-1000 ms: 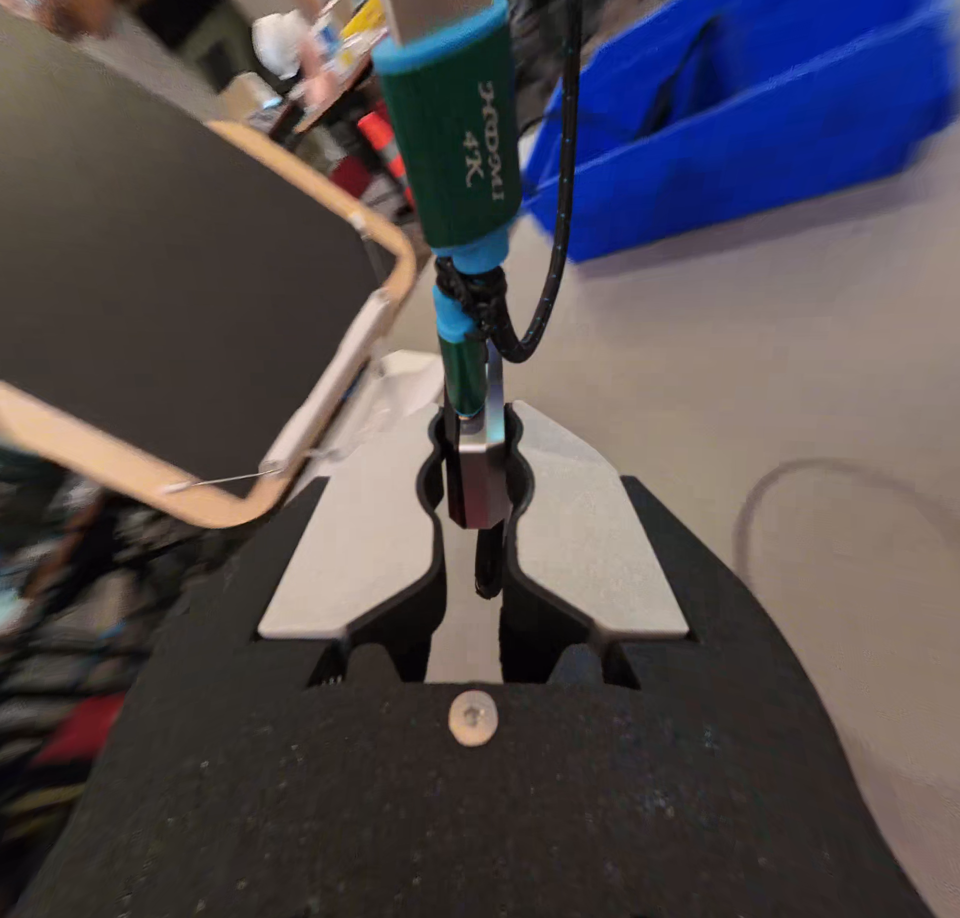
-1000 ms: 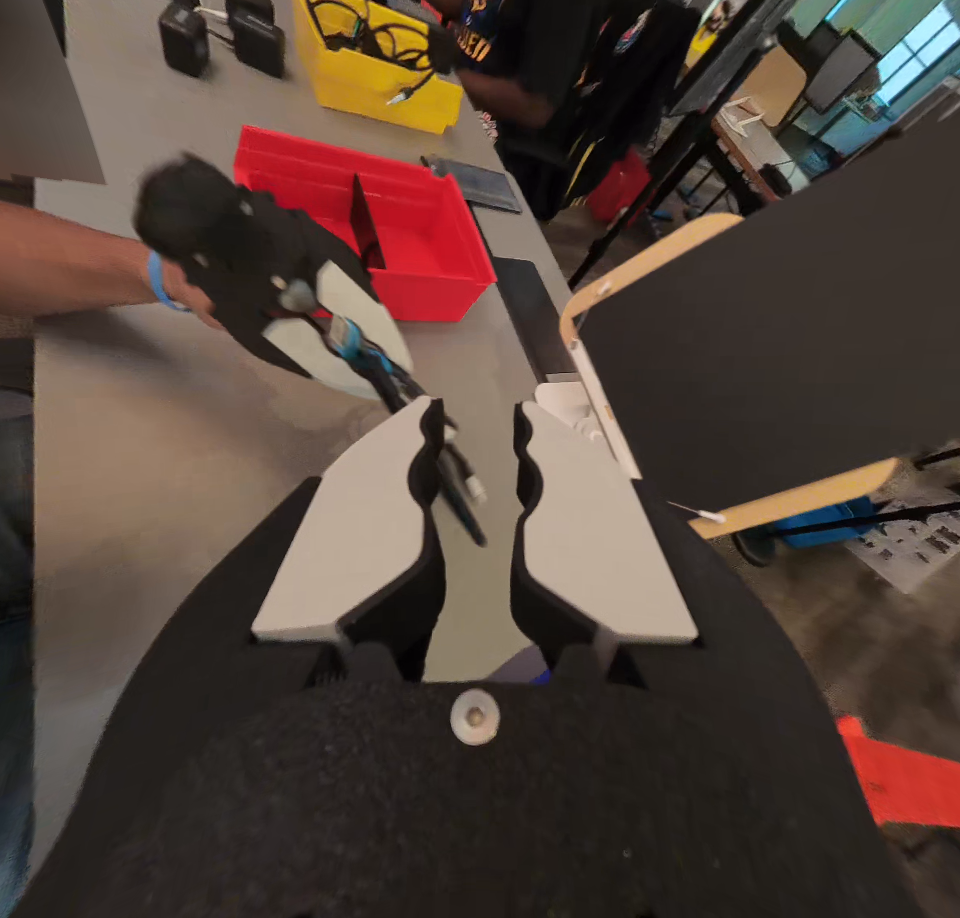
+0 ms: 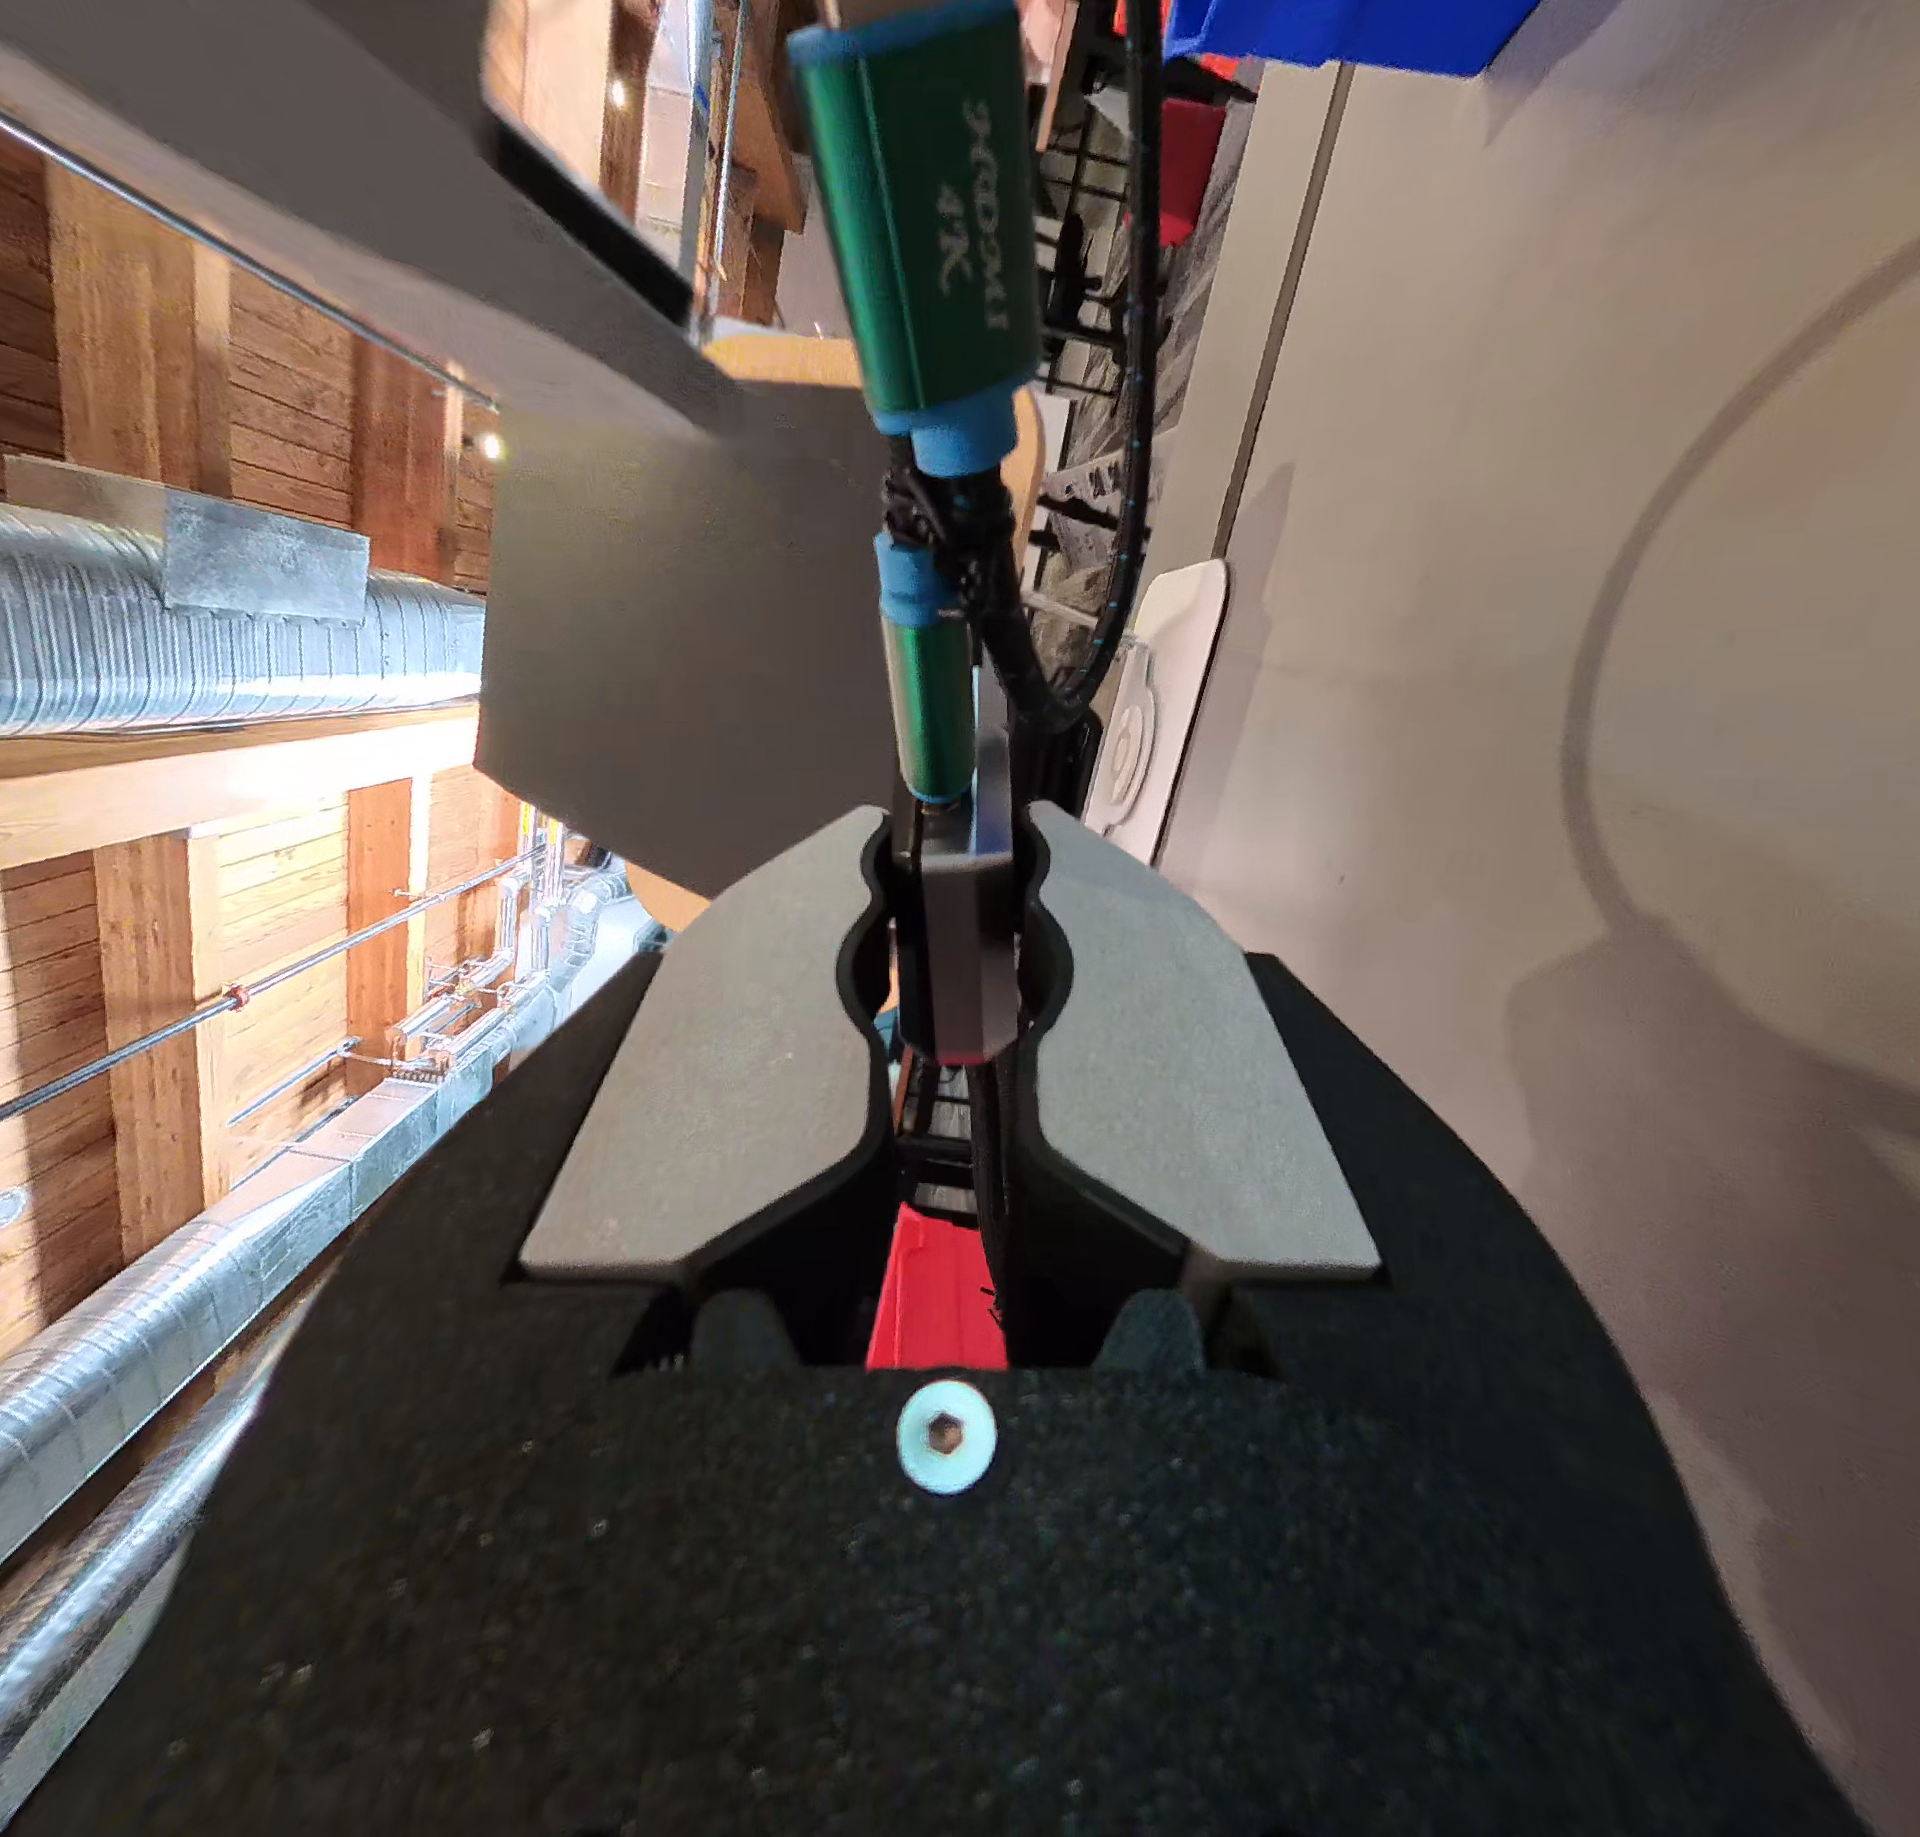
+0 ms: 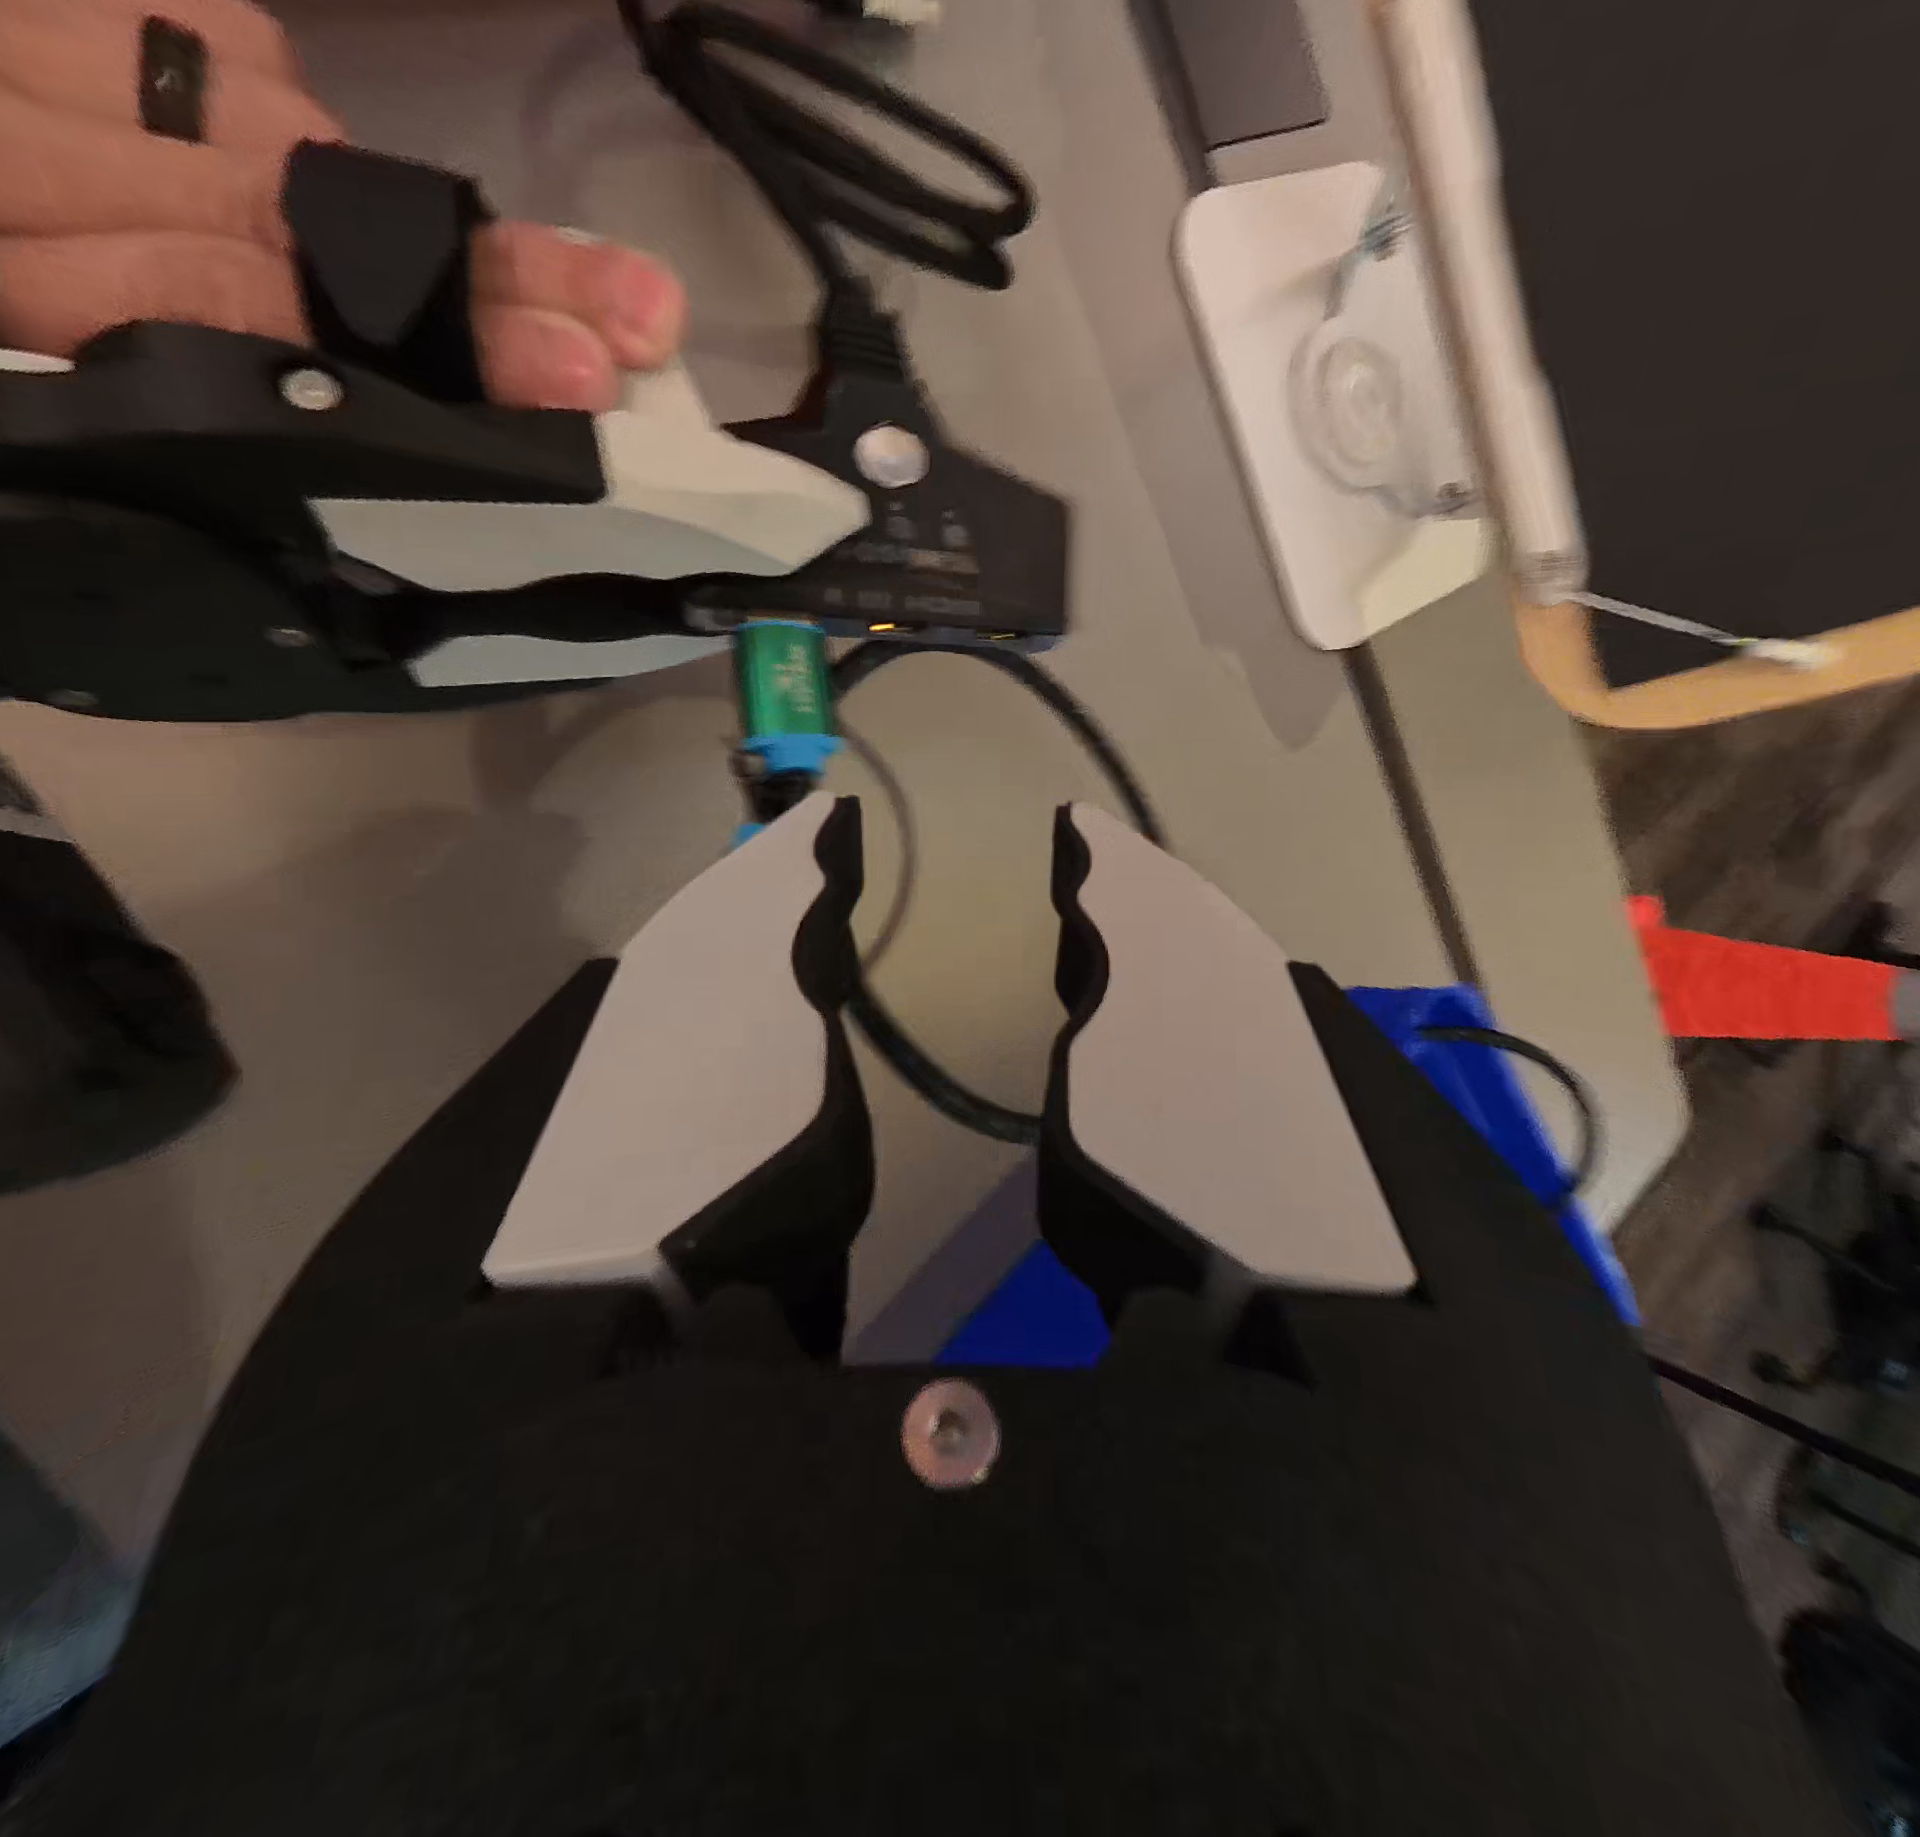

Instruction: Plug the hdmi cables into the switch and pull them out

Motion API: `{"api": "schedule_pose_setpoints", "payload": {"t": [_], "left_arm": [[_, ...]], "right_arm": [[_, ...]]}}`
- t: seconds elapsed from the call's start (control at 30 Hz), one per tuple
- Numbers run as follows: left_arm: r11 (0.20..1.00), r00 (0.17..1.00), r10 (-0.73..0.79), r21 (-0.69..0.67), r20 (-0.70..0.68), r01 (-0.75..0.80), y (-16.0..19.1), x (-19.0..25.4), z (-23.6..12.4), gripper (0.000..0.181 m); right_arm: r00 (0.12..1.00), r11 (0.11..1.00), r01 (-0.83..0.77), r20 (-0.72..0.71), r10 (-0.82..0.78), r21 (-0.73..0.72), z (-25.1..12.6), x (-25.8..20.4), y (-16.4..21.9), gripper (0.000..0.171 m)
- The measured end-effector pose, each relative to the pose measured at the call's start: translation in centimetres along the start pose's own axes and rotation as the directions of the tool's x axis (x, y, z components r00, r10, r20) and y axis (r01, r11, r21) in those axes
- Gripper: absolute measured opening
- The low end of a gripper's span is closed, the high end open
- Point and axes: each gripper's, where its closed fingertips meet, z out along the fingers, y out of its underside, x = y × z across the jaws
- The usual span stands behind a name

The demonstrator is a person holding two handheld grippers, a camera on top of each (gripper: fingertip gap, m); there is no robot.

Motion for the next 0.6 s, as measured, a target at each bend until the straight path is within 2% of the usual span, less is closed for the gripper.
{"api": "schedule_pose_setpoints", "payload": {"t": [0.07,0.13,0.23,0.37,0.47,0.6], "left_arm": [[0.997,0.998,-0.059,0.046,-0.037,0.061,-0.4,-0.1,-0.4,0.020],[0.979,0.983,-0.163,0.111,-0.085,0.171,-1.1,-1.0,-1.0,0.020],[0.896,0.913,-0.337,0.222,-0.229,0.386,-2.9,-2.9,-2.1,0.020],[0.692,0.741,-0.498,0.308,-0.451,0.653,-5.7,-8.8,-2.0,0.020],[0.573,0.630,-0.534,0.306,-0.564,0.760,-8.4,-14.8,0.0,0.020],[0.478,0.546,-0.499,0.312,-0.673,0.821,-14.3,-21.3,3.6,0.020]], "right_arm": [[0.997,0.995,-0.038,-0.064,0.044,0.088,-3.0,3.2,-0.2,0.034],[0.985,0.967,-0.135,-0.075,0.154,0.218,-6.9,6.4,0.3,0.033],[0.967,0.913,-0.206,-0.070,0.245,0.354,-10.9,9.5,3.4,0.034],[0.947,0.875,-0.293,-0.007,0.321,0.384,-10.4,9.7,8.6,0.041],[0.909,0.837,-0.391,0.016,0.417,0.382,-10.0,9.2,11.8,0.036],[0.850,0.656,-0.520,0.257,0.459,0.547,-11.2,4.9,11.4,0.032]]}}
